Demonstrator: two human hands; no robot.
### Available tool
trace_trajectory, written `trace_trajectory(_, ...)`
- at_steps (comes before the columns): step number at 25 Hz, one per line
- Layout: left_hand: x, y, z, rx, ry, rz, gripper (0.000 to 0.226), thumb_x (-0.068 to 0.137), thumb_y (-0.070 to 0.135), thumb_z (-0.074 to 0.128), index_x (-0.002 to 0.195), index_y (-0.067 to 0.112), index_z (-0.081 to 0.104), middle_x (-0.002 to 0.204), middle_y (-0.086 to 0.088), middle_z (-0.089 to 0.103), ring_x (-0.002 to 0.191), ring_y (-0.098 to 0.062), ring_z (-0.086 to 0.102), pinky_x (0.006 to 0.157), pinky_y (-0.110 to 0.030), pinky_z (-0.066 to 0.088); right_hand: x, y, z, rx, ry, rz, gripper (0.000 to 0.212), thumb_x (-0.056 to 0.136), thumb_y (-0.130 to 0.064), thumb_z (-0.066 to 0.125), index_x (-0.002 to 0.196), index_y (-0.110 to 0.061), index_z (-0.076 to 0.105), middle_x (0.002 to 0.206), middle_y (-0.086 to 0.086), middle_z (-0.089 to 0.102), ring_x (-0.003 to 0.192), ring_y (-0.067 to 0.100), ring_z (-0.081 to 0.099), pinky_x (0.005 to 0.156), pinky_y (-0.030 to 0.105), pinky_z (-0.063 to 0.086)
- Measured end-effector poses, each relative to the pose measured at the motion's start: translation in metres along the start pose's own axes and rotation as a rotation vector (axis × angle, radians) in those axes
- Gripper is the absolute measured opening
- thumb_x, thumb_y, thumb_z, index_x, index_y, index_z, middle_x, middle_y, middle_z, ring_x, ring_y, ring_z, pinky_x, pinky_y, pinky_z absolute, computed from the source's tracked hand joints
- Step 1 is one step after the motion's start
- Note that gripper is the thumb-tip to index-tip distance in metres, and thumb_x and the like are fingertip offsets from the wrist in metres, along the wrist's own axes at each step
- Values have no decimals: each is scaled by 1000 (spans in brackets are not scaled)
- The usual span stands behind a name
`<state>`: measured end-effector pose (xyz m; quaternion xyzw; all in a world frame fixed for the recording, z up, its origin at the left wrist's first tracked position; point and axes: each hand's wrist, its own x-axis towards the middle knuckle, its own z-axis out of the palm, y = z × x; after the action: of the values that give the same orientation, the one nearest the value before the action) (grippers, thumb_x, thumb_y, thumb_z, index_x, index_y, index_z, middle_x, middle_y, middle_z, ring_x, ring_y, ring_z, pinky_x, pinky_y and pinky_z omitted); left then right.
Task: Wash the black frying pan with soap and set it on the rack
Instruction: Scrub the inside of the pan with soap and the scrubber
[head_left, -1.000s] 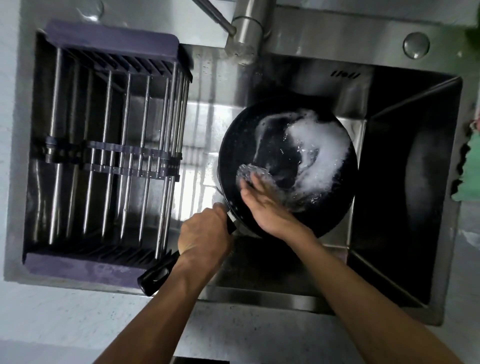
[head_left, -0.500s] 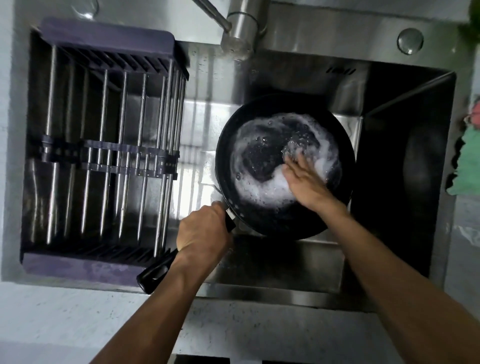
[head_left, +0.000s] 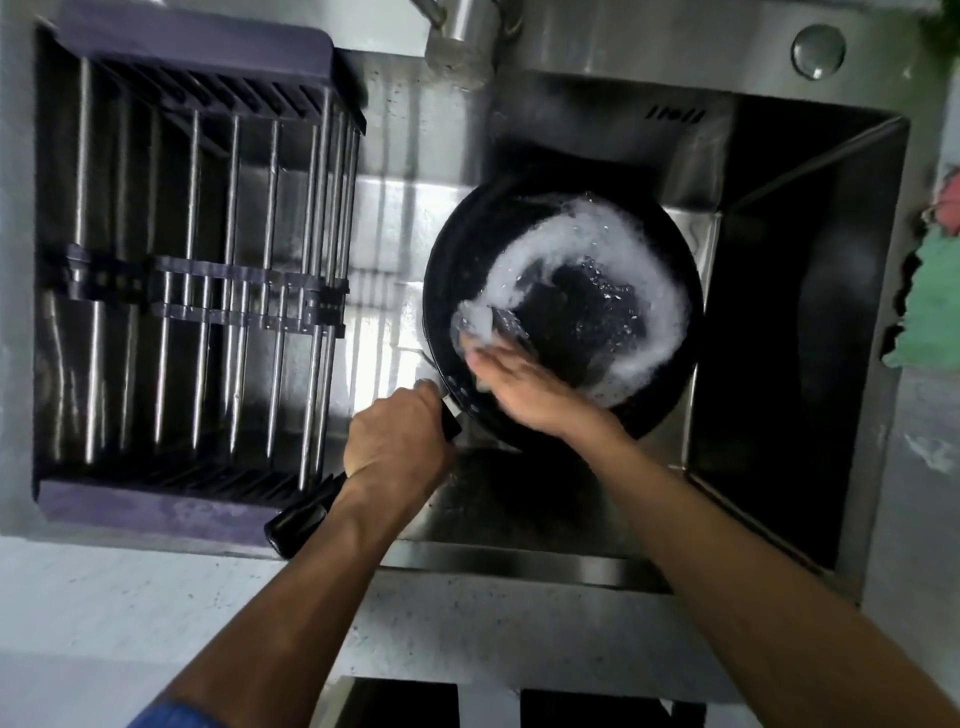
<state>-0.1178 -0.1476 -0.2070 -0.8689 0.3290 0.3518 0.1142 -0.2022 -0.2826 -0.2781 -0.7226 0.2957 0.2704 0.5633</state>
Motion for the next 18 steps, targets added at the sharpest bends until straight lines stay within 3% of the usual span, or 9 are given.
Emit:
trace_trajectory(2, 0, 1, 1, -33, -14, -10, 33, 85, 37, 65, 110, 18, 53, 100, -3, 65, 91, -26, 64, 69, -33, 45, 29, -4, -39, -40, 124, 9, 52, 107, -48, 24, 157, -33, 23, 166, -10, -7, 151, 12, -12, 120, 37, -7)
trace_trajectory(5, 1, -2, 1, -46, -7, -13, 34, 85, 38, 65, 111, 18, 54, 99, -3, 65, 92, -27, 65, 71, -34, 47, -5, 45, -48, -291, 189, 246, 55, 107, -43, 25, 158, -22, 21, 168, 0, -3, 154, 26, -10, 123, 41, -3)
trace_trajectory(8, 1, -1, 1, -17, -5, 4, 37, 86, 41, 63, 112, 17, 53, 101, -5, 65, 93, -27, 65, 70, -34, 46, 3, 10, 13, -91, 27, -15, 50, 108, -31, 32, 154, -11, 31, 166, 8, 15, 154, 24, 6, 123, 32, 4)
trace_trajectory(10, 2, 1, 3, -31, -18, -1, 38, 86, 43, 64, 111, 18, 52, 100, -4, 64, 92, -27, 64, 67, -33, 43, 33, -6, -29, -129, 173, -21, 52, 108, -39, 27, 157, -22, 23, 168, 1, 4, 154, 18, -1, 124, 32, -1)
trace_trajectory(12, 2, -1, 2, -45, -18, -10, 35, 86, 41, 64, 111, 18, 53, 97, -3, 64, 89, -26, 64, 65, -32, 42, 21, 24, -63, -282, 254, 183, 55, 106, -51, 20, 158, -34, 15, 166, -8, -11, 153, 18, -12, 124, 41, -5)
trace_trajectory(13, 2, -2, 1, -36, -7, -3, 34, 87, 39, 63, 111, 17, 54, 96, -3, 64, 88, -26, 65, 65, -32, 42, 0, 34, -57, -260, 203, 273, 56, 105, -54, 18, 158, -35, 16, 166, -9, -14, 152, 19, -14, 124, 45, -5)
trace_trajectory(15, -1, -2, -2, -5, 9, 15, 35, 89, 41, 60, 111, 15, 52, 97, -5, 65, 89, -27, 65, 65, -32, 42, -19, 15, -8, -133, 17, 147, 53, 107, -50, 22, 154, -30, 32, 167, -8, -7, 153, 16, -10, 124, 48, -2)
trace_trajectory(17, -2, 1, -2, 1, -2, 24, 38, 89, 46, 58, 111, 16, 51, 100, -5, 64, 93, -28, 64, 68, -33, 42, 11, -10, -9, 67, 40, -31, 46, 108, -40, 29, 151, -27, 39, 168, -6, 1, 154, 15, -1, 124, 39, 1)
trace_trajectory(18, -2, 2, -3, -7, -6, 20, 38, 89, 47, 58, 111, 17, 52, 101, -5, 64, 94, -28, 64, 69, -33, 43, 26, -13, -30, -1, 125, -40, 47, 108, -39, 30, 155, -29, 32, 168, -6, -3, 154, 16, -4, 121, 34, -3)
